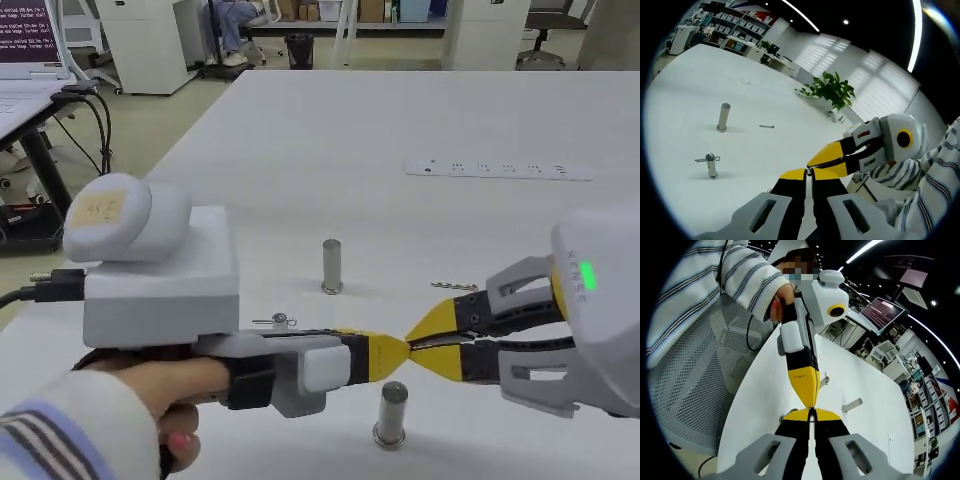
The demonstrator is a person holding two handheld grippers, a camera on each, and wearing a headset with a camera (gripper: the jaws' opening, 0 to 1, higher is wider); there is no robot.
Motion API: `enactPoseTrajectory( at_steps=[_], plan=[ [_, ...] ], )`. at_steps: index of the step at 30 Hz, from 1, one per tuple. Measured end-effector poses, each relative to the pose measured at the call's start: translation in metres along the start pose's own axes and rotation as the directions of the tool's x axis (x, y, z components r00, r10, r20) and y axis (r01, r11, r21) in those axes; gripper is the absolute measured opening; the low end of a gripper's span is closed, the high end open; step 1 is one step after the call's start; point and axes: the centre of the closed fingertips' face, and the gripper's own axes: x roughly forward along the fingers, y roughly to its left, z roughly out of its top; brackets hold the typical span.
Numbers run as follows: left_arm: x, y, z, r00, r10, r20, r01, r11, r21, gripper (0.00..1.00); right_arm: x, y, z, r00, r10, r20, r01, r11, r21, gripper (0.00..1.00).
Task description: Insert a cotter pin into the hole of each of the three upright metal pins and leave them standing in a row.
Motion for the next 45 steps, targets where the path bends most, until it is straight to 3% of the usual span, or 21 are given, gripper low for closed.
enactPoseTrajectory(
  at_steps=[3,6,9,14,23,27,29,35,38,40,45],
  plan=[
    [0.0,0.0,0.0,1.0,-0.004,0.007,0.004,0.999,-0.035,0.0,0.0,0.001,0.001,1.0,0.004,0.005,-0.004,1.0,0.002,0.0],
    [-0.001,0.0,0.0,0.9998,-0.001,0.018,0.001,1.0,-0.021,0.0,0.0,0.0,0.001,1.0,0.004,0.009,-0.004,1.0,0.002,0.0],
    [-0.001,0.0,-0.001,0.9999,-0.005,0.009,0.006,0.996,-0.088,0.0,0.0,0.0,0.002,0.9999,0.007,0.011,-0.007,1.0,-0.004,0.0],
    [-0.002,0.0,-0.001,0.9999,0.002,0.012,-0.001,0.999,-0.049,0.0,0.0,0.001,0.003,0.9998,0.013,0.015,-0.013,1.0,-0.001,0.0],
    [-0.005,0.001,-0.001,0.9999,0.005,0.011,-0.005,0.999,-0.043,0.0,0.0,0.0,0.006,0.999,0.012,0.044,-0.013,0.999,0.036,0.0],
    [-0.008,0.004,-0.001,0.9998,0.011,0.017,-0.01,0.999,-0.032,0.0,0.001,-0.004,0.004,0.9984,0.004,0.057,-0.01,0.994,0.104,0.2],
    [-0.01,0.005,-0.002,0.9997,0.017,0.017,-0.016,1.0,-0.011,0.0,0.002,-0.005,0.002,0.9983,0.006,0.058,-0.013,0.991,0.134,0.23],
    [-0.014,0.006,-0.001,0.9994,0.028,0.018,-0.03,0.996,0.081,0.0,0.003,0.001,-0.004,0.9951,0.053,0.083,-0.072,0.968,0.241,0.27],
    [-0.015,0.005,-0.001,0.9997,0.022,0.013,-0.023,0.994,0.11,0.0,0.002,0.008,-0.01,0.9893,0.118,0.086,-0.138,0.946,0.293,0.2],
    [-0.015,0.005,-0.002,0.9998,0.017,0.003,-0.017,0.991,0.132,0.0,0.002,0.009,-0.012,0.9868,0.13,0.097,-0.154,0.937,0.314,0.15],
    [-0.015,-0.003,-0.001,0.9998,-0.018,-0.002,0.018,0.963,0.269,0.0,0.001,0.01,-0.009,0.977,0.142,0.16,-0.196,0.891,0.41,0.17]
  ],
)
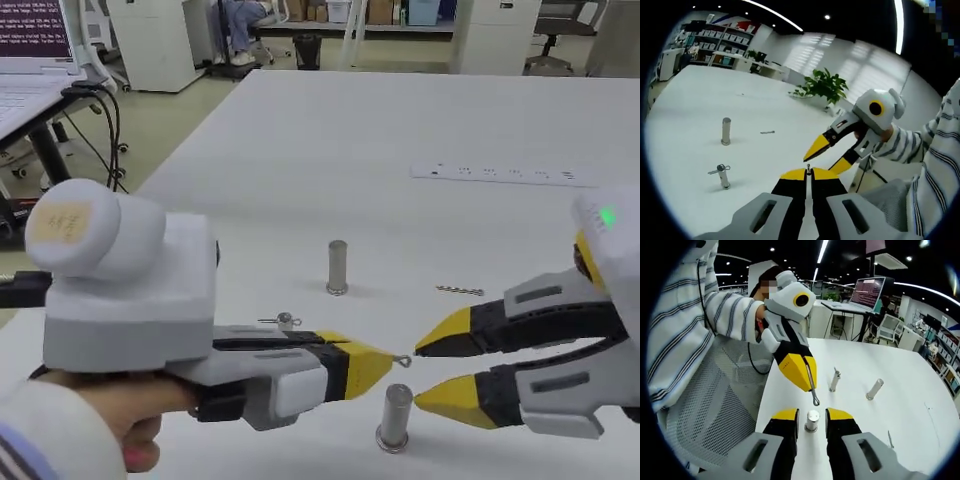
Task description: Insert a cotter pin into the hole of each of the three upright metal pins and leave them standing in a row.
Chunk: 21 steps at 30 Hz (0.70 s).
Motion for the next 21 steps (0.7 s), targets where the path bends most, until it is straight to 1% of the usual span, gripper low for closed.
enactPoseTrajectory(
  at_steps=[1,2,3,4,5,6,8,9,11,14,16,18,21],
  plan=[
    [0.0,-0.002,0.002,0.9999,-0.009,0.008,0.009,0.999,0.048,0.0,0.0,0.0,0.0,0.9999,0.006,0.008,-0.007,1.0,0.019,0.16],
    [0.0,-0.003,0.002,0.9999,-0.011,0.006,0.01,0.996,0.086,0.0,0.0,0.001,0.0,0.9997,0.019,0.016,-0.019,0.999,0.039,0.16],
    [0.0,-0.005,0.001,0.9999,-0.015,0.0,0.015,0.99,0.143,0.0,0.0,0.002,0.0,0.9995,0.027,0.017,-0.028,0.999,0.044,0.15],
    [0.001,-0.005,0.001,0.9999,-0.013,-0.004,0.013,0.984,0.177,0.0,0.0,0.002,-0.001,0.9991,0.036,0.021,-0.037,0.998,0.059,0.14],
    [0.001,-0.007,-0.001,0.9997,-0.022,-0.012,0.024,0.98,0.196,0.0,0.0,0.002,-0.002,0.9991,0.036,0.023,-0.038,0.997,0.06,0.13],
    [0.001,-0.01,-0.002,0.9991,-0.039,-0.017,0.041,0.979,0.2,0.0,0.001,0.003,-0.002,0.9987,0.044,0.026,-0.046,0.996,0.073,0.13],
    [0.002,-0.011,-0.003,0.9989,-0.043,-0.02,0.046,0.975,0.218,0.0,0.002,0.004,-0.001,0.9981,0.049,0.037,-0.052,0.995,0.085,0.13],
    [0.002,-0.011,-0.005,0.9985,-0.045,-0.033,0.051,0.971,0.233,0.0,0.002,0.006,0.001,0.9974,0.054,0.047,-0.058,0.995,0.086,0.12],
    [0.003,-0.012,-0.004,0.9984,-0.05,-0.028,0.055,0.97,0.235,0.0,0.002,0.008,0.002,0.9971,0.061,0.046,-0.064,0.995,0.076,0.09],
    [0.004,-0.015,-0.003,0.9975,-0.066,-0.023,0.07,0.965,0.253,0.0,0.003,0.008,0.002,0.9971,0.065,0.039,-0.068,0.995,0.071,0.05],
    [0.004,-0.017,-0.002,0.9969,-0.077,-0.02,0.079,0.962,0.26,0.0,0.004,0.007,0.001,0.9976,0.059,0.038,-0.062,0.995,0.082,0.06],
    [0.004,-0.016,-0.002,0.9968,-0.076,-0.023,0.08,0.959,0.272,0.0,0.003,0.006,0.001,0.998,0.053,0.036,-0.056,0.994,0.094,0.07],
    [0.004,-0.016,-0.004,0.9961,-0.081,-0.034,0.087,0.957,0.276,0.0,0.003,0.008,0.001,0.9975,0.063,0.033,-0.066,0.993,0.102,0.05]
  ],
)
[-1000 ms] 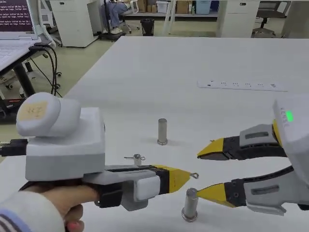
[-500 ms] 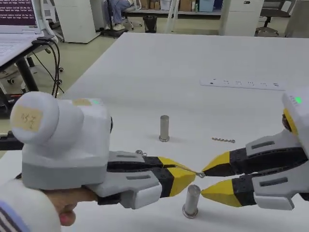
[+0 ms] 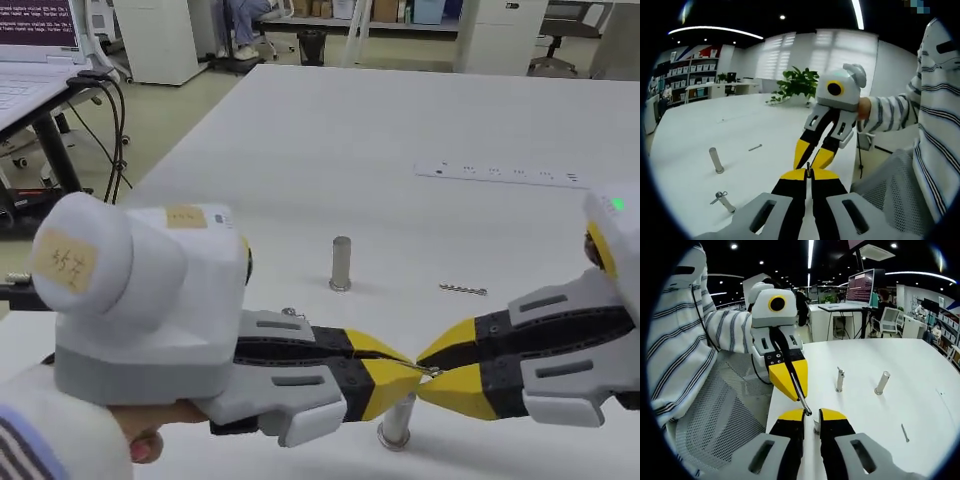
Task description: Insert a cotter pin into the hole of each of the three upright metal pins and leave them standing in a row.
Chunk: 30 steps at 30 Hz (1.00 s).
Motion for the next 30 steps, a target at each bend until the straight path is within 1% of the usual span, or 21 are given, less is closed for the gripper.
enactPoseTrajectory(
  at_steps=[4,8,11,13,14,16,17,18,21,22,24,26,27,29,30],
  plan=[
    [0.001,0.0,0.0,0.9999,-0.009,-0.008,0.009,1.0,0.018,0.0,-0.001,0.002,-0.001,0.9999,0.01,-0.003,-0.01,1.0,-0.006,0.0],
    [0.003,0.0,-0.001,0.9996,-0.017,-0.024,0.018,0.999,0.045,0.0,-0.001,0.003,-0.002,0.9999,0.01,-0.01,-0.01,1.0,-0.009,0.0],
    [0.004,-0.001,-0.003,0.9989,-0.025,-0.041,0.028,0.998,0.061,0.0,-0.002,0.004,-0.002,0.9996,0.02,-0.019,-0.021,1.0,-0.021,0.0],
    [0.004,-0.003,-0.005,0.9978,-0.037,-0.056,0.041,0.996,0.083,0.0,-0.003,0.008,-0.004,0.9988,0.039,-0.029,-0.04,0.999,-0.026,0.0],
    [0.004,-0.004,-0.007,0.9972,-0.043,-0.062,0.047,0.996,0.074,0.0,-0.004,0.01,-0.006,0.9978,0.052,-0.042,-0.053,0.998,-0.033,0.0],
    [0.006,-0.006,-0.008,0.9963,-0.052,-0.069,0.057,0.996,0.066,0.0,-0.005,0.013,-0.008,0.9962,0.062,-0.061,-0.066,0.996,-0.059,0.0],
    [0.006,-0.008,-0.01,0.9954,-0.059,-0.076,0.064,0.996,0.057,0.0,-0.005,0.014,-0.008,0.9959,0.065,-0.063,-0.069,0.996,-0.063,0.0],
    [0.006,-0.008,-0.011,0.9949,-0.063,-0.079,0.068,0.996,0.06,0.0,-0.005,0.015,-0.008,0.9956,0.068,-0.064,-0.072,0.995,-0.066,0.0],
    [0.007,-0.011,-0.012,0.9942,-0.072,-0.081,0.079,0.993,0.091,0.0,-0.006,0.017,-0.009,0.9949,0.074,-0.069,-0.079,0.994,-0.071,0.0],
    [0.007,-0.011,-0.013,0.9939,-0.066,-0.088,0.076,0.991,0.109,0.0,-0.006,0.017,-0.01,0.995,0.07,-0.071,-0.076,0.994,-0.083,0.0],
    [0.007,-0.009,-0.016,0.9933,-0.056,-0.101,0.068,0.991,0.116,0.0,-0.006,0.019,-0.011,0.9948,0.064,-0.079,-0.072,0.992,-0.103,0.0],
    [0.007,-0.006,-0.016,0.9947,-0.045,-0.092,0.055,0.992,0.117,0.0,-0.006,0.017,-0.012,0.9954,0.051,-0.082,-0.059,0.993,-0.104,0.0],
    [0.007,-0.005,-0.016,0.9954,-0.039,-0.088,0.049,0.993,0.111,0.01,-0.006,0.016,-0.012,0.9958,0.045,-0.08,-0.053,0.993,-0.101,0.0],
    [0.006,-0.001,-0.017,0.9965,-0.024,-0.08,0.031,0.996,0.081,0.01,-0.008,0.013,-0.013,0.9968,0.027,-0.075,-0.034,0.995,-0.09,0.0],
    [0.006,0.001,-0.017,0.9967,-0.017,-0.079,0.023,0.997,0.08,0.0,-0.009,0.012,-0.014,0.9968,0.022,-0.076,-0.029,0.996,-0.081,0.0]
  ],
)
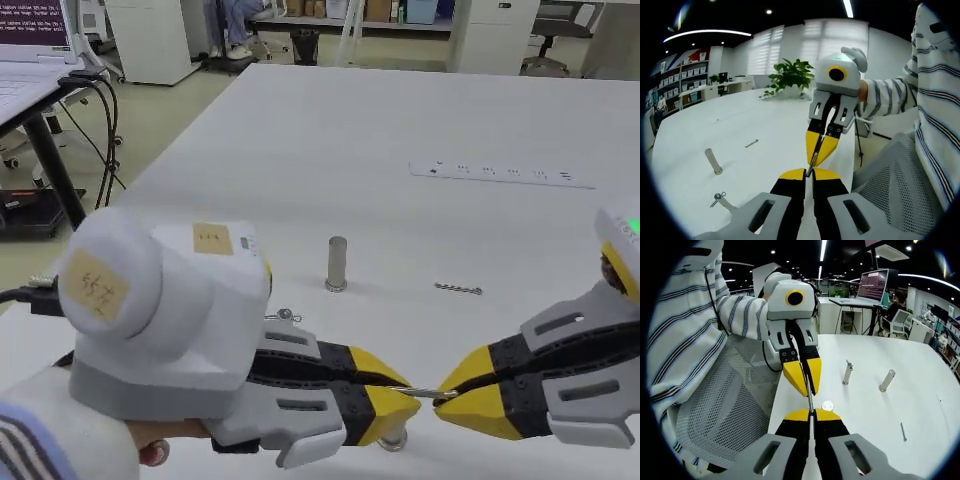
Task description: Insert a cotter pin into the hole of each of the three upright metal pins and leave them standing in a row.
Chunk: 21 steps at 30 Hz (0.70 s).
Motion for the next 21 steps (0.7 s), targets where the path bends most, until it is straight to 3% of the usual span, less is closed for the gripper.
enactPoseTrajectory(
  at_steps=[4,9,14,21],
  plan=[
    [-0.001,0.006,-0.003,0.9995,0.031,0.0,-0.031,0.999,-0.011,0.04,-0.006,-0.01,-0.005,0.9989,-0.047,-0.009,0.047,0.999,0.004,0.0],
    [-0.001,0.014,-0.009,0.9977,0.059,-0.032,-0.06,0.998,-0.015,0.15,-0.016,-0.03,-0.021,0.989,-0.132,-0.067,0.134,0.991,0.019,0.0],
    [0.002,0.019,-0.009,0.997,0.065,-0.042,-0.065,0.998,-0.004,0.15,-0.019,-0.033,-0.035,0.9818,-0.149,-0.118,0.154,0.988,0.033,0.0],
    [0.012,0.024,-0.019,0.9926,0.05,-0.111,-0.045,0.998,0.046,0.17,-0.012,-0.026,-0.052,0.9703,-0.14,-0.197,0.148,0.989,0.028,0.0]
  ],
)
